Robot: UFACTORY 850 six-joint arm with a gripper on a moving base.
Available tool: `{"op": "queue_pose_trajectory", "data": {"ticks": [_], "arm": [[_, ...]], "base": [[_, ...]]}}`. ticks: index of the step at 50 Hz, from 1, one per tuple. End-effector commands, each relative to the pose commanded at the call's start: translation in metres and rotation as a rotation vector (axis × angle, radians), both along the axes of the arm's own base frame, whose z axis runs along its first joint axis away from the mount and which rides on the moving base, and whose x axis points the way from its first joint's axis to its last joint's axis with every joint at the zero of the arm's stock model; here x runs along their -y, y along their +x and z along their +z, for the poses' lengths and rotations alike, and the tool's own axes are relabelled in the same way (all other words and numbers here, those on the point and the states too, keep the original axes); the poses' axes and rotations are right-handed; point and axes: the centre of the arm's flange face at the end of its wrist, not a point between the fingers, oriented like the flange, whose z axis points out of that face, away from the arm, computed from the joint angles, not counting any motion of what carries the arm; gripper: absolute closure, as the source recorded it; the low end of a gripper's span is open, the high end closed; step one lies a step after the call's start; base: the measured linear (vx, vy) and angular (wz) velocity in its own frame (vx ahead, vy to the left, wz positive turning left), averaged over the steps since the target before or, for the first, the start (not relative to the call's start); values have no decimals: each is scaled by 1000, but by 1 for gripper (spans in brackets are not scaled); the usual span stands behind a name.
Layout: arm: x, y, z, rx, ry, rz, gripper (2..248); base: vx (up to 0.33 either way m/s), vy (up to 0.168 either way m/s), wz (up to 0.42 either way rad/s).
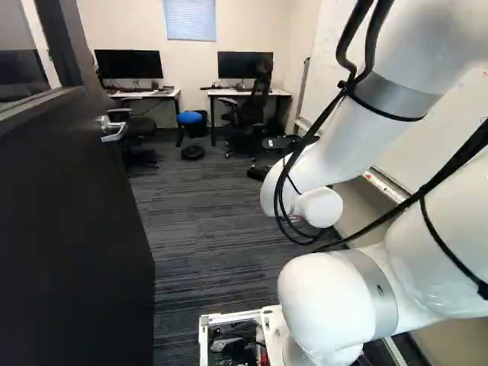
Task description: Open the door and move inside
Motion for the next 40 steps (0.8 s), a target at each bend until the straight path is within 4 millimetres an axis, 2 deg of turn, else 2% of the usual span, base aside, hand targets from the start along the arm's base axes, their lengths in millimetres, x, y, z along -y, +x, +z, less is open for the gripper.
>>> {"op": "queue_pose_trajectory", "data": {"ticks": [40], "arm": [[0,0,0,0,0,0,3]], "base": [[225,-2,-24]]}}
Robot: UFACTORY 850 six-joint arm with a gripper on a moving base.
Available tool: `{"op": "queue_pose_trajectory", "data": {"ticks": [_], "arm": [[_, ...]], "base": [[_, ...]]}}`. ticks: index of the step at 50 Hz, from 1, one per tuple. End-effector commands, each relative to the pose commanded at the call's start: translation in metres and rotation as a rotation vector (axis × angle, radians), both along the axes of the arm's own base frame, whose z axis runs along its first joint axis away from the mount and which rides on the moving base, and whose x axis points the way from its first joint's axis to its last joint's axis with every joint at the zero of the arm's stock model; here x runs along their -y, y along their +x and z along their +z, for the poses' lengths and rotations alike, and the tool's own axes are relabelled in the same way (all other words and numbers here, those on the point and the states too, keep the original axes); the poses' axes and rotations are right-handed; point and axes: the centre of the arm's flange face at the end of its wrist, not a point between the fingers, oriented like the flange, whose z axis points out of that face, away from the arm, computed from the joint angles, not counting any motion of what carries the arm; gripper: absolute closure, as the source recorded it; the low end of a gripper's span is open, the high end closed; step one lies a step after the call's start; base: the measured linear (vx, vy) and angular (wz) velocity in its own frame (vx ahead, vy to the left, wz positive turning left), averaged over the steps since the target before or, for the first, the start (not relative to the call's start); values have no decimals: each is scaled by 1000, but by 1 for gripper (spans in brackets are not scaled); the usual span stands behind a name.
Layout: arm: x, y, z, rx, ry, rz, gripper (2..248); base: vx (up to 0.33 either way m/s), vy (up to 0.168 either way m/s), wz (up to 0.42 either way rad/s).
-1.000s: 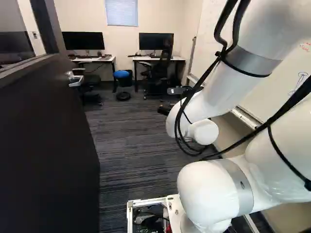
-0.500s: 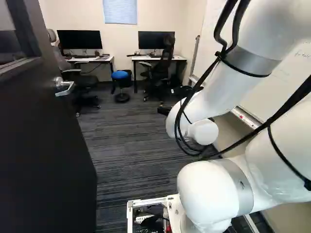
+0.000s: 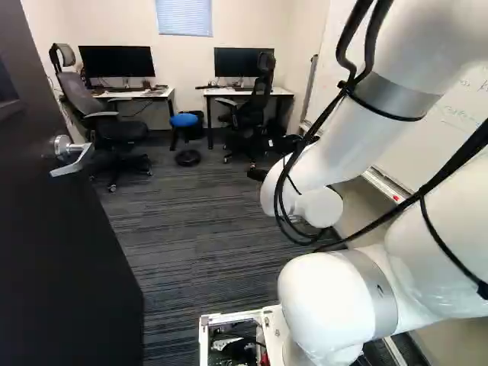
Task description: Open the door and move inside
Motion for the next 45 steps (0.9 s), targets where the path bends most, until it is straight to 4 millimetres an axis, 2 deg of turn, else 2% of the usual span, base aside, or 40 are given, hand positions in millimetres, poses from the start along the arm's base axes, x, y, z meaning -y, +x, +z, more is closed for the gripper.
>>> {"op": "queue_pose_trajectory", "data": {"ticks": [45], "arm": [[0,0,0,0,0,0,3]], "base": [[228,9,-24]]}}
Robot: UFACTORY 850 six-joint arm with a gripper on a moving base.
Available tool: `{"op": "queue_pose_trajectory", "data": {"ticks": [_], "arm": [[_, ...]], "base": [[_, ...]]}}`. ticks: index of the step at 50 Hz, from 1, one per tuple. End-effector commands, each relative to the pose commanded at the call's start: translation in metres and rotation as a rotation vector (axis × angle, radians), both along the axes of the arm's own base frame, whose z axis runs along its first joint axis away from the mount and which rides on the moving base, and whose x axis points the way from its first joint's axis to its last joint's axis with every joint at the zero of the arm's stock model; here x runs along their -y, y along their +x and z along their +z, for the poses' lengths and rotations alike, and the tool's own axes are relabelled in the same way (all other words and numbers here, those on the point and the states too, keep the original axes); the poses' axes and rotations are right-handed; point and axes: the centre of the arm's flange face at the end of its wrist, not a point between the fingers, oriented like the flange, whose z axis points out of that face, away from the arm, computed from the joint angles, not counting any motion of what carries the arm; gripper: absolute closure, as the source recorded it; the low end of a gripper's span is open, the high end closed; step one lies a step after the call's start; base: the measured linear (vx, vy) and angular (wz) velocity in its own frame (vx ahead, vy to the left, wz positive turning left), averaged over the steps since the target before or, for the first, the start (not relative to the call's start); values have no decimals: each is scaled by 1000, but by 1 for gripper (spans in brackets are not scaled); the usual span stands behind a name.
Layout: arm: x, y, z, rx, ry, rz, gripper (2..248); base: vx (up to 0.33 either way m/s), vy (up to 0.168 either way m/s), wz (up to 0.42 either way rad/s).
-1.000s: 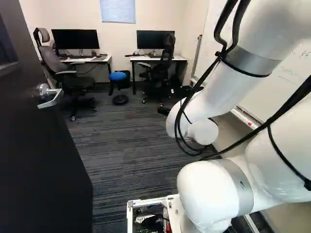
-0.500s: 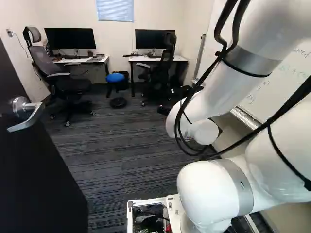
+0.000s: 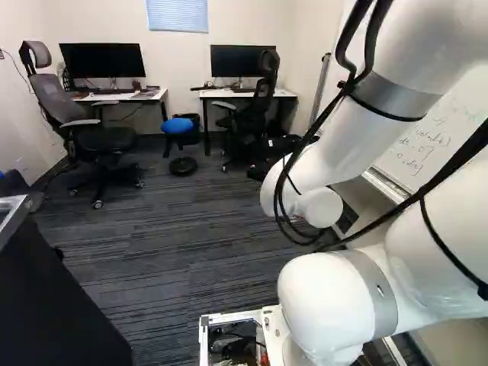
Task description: Open the door and move inside
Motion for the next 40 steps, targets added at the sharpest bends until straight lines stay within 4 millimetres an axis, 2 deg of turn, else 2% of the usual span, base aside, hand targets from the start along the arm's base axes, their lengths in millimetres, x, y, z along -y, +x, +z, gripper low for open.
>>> {"op": "queue_pose_trajectory", "data": {"ticks": [40], "arm": [[0,0,0,0,0,0,3]], "base": [[186,48,-15]]}}
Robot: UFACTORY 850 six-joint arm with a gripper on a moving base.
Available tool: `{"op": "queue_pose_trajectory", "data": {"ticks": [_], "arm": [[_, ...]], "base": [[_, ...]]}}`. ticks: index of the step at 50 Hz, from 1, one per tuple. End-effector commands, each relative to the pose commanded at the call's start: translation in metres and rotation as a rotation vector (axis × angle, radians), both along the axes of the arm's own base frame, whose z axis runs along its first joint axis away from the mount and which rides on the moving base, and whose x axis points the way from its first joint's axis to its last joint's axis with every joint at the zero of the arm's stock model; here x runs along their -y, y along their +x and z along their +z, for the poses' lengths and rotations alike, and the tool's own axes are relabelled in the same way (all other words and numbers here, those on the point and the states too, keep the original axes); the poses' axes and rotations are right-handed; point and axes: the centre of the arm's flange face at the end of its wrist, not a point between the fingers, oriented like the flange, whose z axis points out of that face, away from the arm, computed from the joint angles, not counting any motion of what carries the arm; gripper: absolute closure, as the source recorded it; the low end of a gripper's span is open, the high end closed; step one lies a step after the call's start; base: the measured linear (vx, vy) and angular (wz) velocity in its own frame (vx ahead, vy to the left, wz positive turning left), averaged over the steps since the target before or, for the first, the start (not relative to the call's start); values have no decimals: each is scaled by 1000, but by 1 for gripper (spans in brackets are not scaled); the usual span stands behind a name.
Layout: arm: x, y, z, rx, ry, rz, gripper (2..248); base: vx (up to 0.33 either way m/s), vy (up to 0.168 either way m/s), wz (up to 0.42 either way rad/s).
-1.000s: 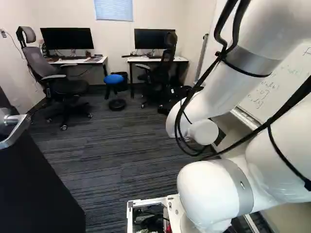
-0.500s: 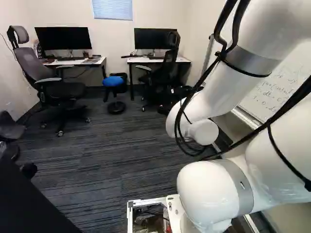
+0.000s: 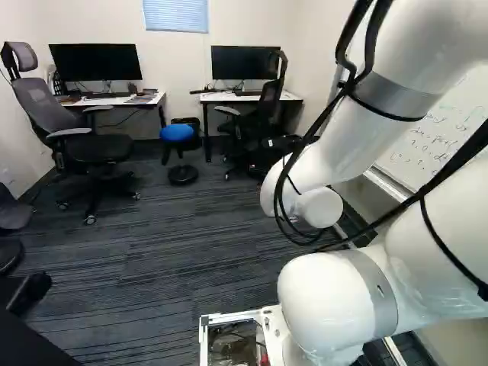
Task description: Open the door and move inside
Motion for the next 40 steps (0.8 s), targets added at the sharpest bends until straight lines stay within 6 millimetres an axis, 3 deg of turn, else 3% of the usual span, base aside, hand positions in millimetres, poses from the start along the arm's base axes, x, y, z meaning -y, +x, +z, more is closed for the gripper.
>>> {"op": "queue_pose_trajectory", "data": {"ticks": [14,40], "arm": [[0,0,0,0,0,0,3],[0,0,0,0,0,0,3]], "base": [[123,57,65],[101,4,-5]]}}
